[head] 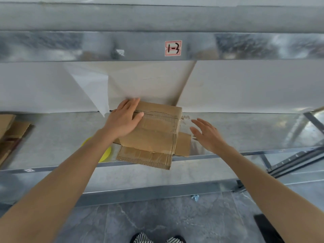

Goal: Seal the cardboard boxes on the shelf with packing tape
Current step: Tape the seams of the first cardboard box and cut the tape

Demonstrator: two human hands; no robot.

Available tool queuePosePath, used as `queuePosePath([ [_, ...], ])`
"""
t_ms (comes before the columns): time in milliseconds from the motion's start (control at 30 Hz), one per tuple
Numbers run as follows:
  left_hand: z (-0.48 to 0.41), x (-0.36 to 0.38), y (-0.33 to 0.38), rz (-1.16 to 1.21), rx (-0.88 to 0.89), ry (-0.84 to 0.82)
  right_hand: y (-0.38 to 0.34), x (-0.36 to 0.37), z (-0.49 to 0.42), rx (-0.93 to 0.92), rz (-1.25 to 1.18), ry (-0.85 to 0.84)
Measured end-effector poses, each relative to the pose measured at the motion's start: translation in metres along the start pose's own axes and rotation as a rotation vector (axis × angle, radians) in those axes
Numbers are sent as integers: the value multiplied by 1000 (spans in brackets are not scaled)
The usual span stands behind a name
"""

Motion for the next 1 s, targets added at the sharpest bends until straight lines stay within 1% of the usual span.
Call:
queuePosePath([
  [200, 1, 0, 3, -2, 2, 34, 29, 35, 0, 118, 84, -100],
  [300, 1, 1, 2, -2, 1, 39, 35, 43, -3, 124, 166, -32],
  [367, 0, 1, 2, 0, -6, 35, 37, 44, -4, 146, 175, 23],
  [500, 1, 1, 2, 6, -14, 29, 45, 39, -4, 204, 167, 70],
  [600, 1, 1, 3, 6, -17, 27, 54, 32, -3, 323, 134, 85],
  [667, 0, 1, 4, 11, -21, 27, 56, 27, -4, 437, 104, 56],
  [733, 0, 2, 6, 13, -30, 21, 48, 21, -5, 485, 49, 44],
  [767, 0, 2, 6, 15, -35, 17, 38, 17, -7, 471, 2, 78],
  [833, 0, 3, 6, 16, -45, 12, 9, 7, -10, 400, -158, 228],
  [900, 0, 3, 7, 14, -51, 10, -27, -4, -8, 350, -383, 388],
  [933, -1, 3, 7, 15, -55, 11, -46, -8, -5, 339, -481, 446],
  [1000, -1, 3, 9, 30, -61, 13, -79, -11, 5, 319, -609, 483],
])
Point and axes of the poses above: each hand's wrist, its own z-axis away from the middle knuckle, its own x-axis out of the palm, y = z × x, the point moved 1 cm from there along -z, towards the middle knuckle, and after that the axes turned 5 degrees about z, right-handed, at the moved point
